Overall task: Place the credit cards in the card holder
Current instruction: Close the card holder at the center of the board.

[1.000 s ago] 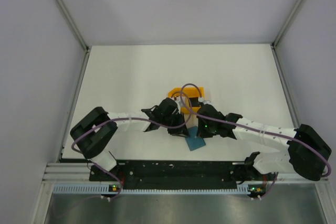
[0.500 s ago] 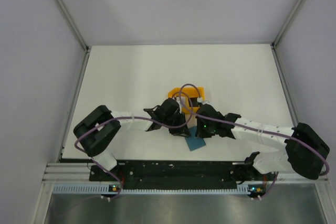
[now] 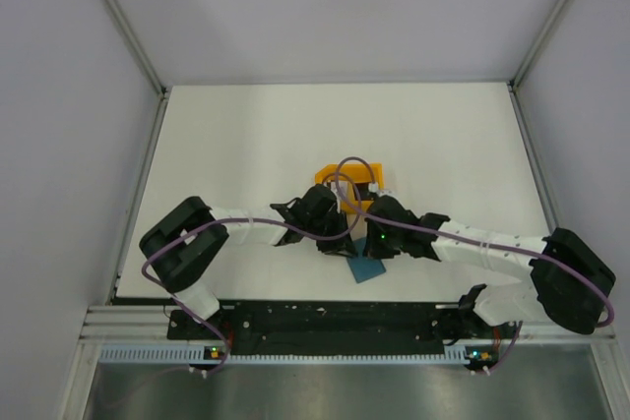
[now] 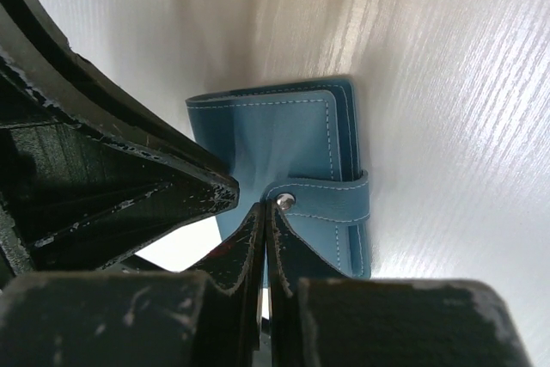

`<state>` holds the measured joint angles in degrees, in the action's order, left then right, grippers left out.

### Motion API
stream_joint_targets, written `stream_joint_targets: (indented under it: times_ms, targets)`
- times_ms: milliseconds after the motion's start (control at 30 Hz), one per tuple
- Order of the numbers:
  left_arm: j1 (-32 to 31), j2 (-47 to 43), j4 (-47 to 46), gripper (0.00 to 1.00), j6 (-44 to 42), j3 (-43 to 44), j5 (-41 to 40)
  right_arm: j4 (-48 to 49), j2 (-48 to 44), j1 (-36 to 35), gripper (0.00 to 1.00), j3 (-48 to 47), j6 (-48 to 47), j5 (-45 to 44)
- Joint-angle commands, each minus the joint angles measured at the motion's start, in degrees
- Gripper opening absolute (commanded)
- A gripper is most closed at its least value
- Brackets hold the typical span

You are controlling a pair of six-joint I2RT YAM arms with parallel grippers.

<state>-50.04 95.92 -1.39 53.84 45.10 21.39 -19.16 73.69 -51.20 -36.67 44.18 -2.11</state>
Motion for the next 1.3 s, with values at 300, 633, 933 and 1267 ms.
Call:
stream_joint_targets:
  times_ms: [300, 633, 933, 1267]
  targets:
    - [-0.23, 0.59, -0.28, 0.22, -0.76, 1.48, -1.52, -0.18, -2.42, 0.4, 0.0, 1.51, 0.82, -0.36]
    - [-0.32, 0.76, -0.46, 0.22, -0.41, 1.39, -1.61, 2.99, -0.39, 0.4, 0.0, 1.68, 1.34, 1.58]
    - [-0.23, 0.32, -0.37, 0.22, -0.49, 1.22, -1.61, 4.39, 0.49, 0.49, 0.0, 5.81, 4.33, 0.44]
    - [-0.32, -0.47, -0.37, 0.21, -0.41, 0.86, -2.31, 16.35, -9.95, 1.28, 0.31, 12.49, 6.62, 9.93]
